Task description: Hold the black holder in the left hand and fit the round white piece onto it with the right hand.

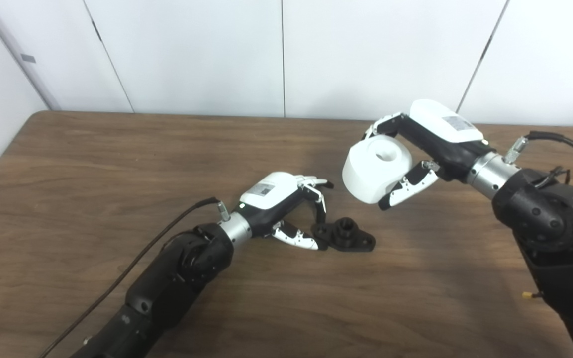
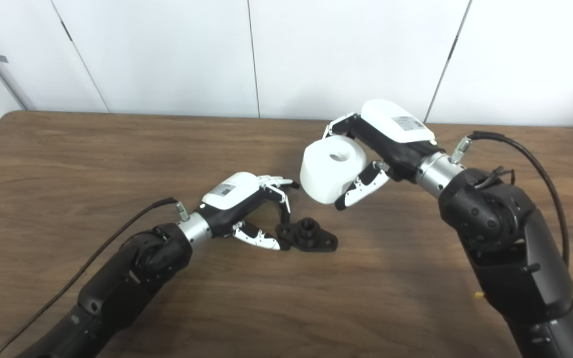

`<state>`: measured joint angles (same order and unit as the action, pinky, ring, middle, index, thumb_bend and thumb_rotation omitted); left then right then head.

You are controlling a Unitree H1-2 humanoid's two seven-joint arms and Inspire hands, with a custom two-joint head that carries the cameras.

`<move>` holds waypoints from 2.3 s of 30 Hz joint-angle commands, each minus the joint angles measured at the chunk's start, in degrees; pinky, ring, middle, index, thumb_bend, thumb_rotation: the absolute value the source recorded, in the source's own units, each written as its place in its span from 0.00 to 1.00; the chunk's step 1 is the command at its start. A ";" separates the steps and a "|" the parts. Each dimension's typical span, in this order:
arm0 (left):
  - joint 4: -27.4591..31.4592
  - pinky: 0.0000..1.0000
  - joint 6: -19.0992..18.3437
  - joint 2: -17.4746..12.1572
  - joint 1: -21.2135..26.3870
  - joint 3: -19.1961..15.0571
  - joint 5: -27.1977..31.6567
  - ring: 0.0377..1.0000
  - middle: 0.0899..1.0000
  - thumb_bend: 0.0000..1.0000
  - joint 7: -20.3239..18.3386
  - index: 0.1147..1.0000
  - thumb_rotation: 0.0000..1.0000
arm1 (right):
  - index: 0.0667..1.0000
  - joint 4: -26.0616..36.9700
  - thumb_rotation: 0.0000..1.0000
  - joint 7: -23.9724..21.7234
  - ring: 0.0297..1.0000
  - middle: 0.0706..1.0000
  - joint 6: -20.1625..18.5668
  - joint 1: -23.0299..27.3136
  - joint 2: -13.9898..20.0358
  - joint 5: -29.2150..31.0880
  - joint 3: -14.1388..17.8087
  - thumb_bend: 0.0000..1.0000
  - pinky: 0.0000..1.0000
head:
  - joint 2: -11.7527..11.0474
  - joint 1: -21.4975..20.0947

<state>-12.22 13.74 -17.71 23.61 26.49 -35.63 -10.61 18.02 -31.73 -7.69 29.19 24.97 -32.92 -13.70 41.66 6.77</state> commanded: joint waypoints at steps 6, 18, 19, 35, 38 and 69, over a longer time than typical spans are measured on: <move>-1.85 0.89 0.14 0.43 -0.23 1.54 -1.41 0.91 0.88 0.52 -1.43 0.42 0.06 | 0.44 1.53 0.14 0.43 0.72 0.66 -0.21 1.86 0.11 -0.39 -0.02 0.52 0.68 | 0.13 0.02; -1.92 0.89 -0.05 0.00 -0.30 1.61 -1.32 0.90 0.87 0.52 -1.45 0.42 0.06 | 0.44 1.13 0.14 0.50 0.72 0.66 0.09 1.60 0.16 -1.01 -1.32 0.52 0.67 | 0.13 0.12; -1.94 0.89 -0.02 -0.01 -0.31 1.59 -1.24 0.90 0.87 0.52 -1.47 0.42 0.06 | 0.44 1.06 0.14 0.40 0.73 0.66 0.15 1.50 0.13 -0.99 -1.53 0.52 0.67 | 0.15 0.14; -1.22 0.90 -0.81 -0.12 -0.35 1.71 -1.47 0.91 0.88 0.52 -2.03 0.42 0.06 | 0.44 -1.30 0.14 0.80 0.73 0.65 1.99 0.22 0.46 -2.49 -4.18 0.53 0.72 | 0.24 0.21; -1.15 0.90 -0.90 -0.11 -0.37 1.75 -1.58 0.91 0.88 0.52 -2.00 0.42 0.06 | 0.44 -1.77 0.14 1.12 0.73 0.64 2.74 0.02 0.37 -2.93 -4.57 0.53 0.74 | 0.21 0.25; -1.08 0.90 -1.43 0.27 -0.28 1.77 -1.24 0.91 0.88 0.52 -1.97 0.42 0.06 | 0.44 -5.41 0.14 0.92 0.72 0.65 6.29 0.81 -2.60 -5.69 -8.10 0.53 0.71 | 0.77 0.38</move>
<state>-12.28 13.12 -17.54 23.60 27.01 -35.59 -10.17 11.86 -31.91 -3.29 27.18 22.45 -38.61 -22.13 42.19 7.21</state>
